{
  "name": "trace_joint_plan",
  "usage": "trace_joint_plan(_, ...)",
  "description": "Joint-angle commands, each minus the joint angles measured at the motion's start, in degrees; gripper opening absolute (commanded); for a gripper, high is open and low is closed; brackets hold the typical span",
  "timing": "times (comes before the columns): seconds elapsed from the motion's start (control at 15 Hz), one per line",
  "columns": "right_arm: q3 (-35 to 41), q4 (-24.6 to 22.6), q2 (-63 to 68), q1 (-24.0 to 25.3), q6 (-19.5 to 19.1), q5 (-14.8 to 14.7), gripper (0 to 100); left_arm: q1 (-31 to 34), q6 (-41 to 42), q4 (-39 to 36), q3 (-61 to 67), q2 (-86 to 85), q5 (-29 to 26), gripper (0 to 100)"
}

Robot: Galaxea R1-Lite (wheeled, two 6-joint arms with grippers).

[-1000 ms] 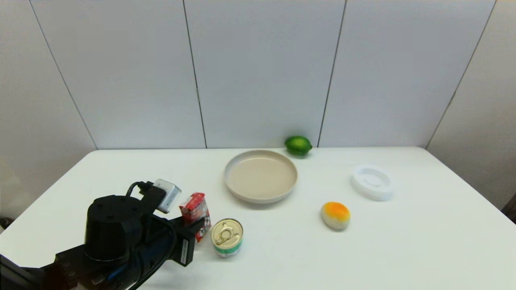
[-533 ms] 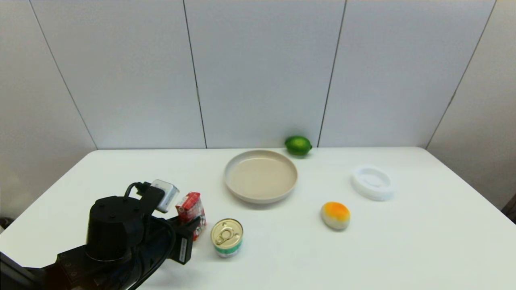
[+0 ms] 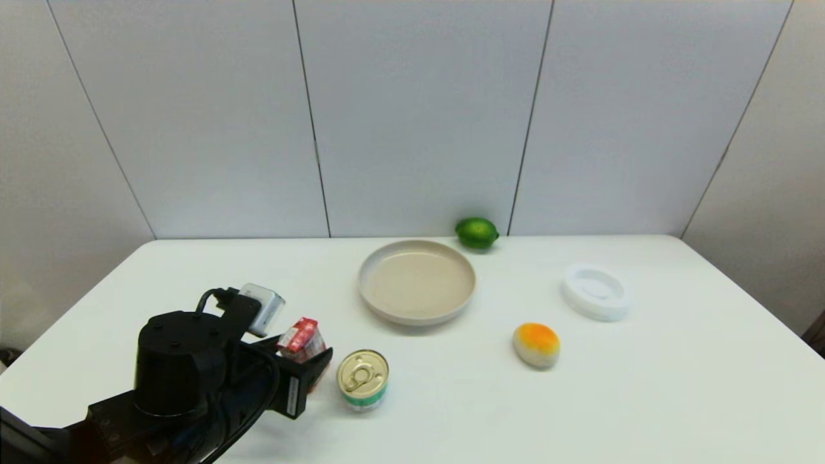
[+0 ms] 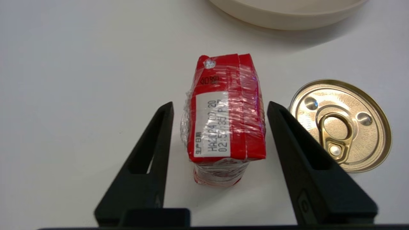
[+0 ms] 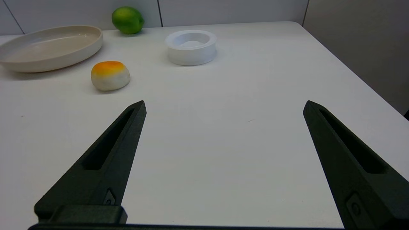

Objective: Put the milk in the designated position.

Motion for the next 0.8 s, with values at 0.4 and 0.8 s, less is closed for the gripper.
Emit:
trace_joint_plan(0.4,0.00,0.00,0.09,0.01,0.01,0.00,100,-0.01,0.33,13.25,-0.12,-19.64,-0.20,100)
trace_joint_plan(0.8,0.00,0.00,0.00,0.01,0.01,0.00,100,4.91,2.53,37.33,0.23,-49.35,-0.37,100)
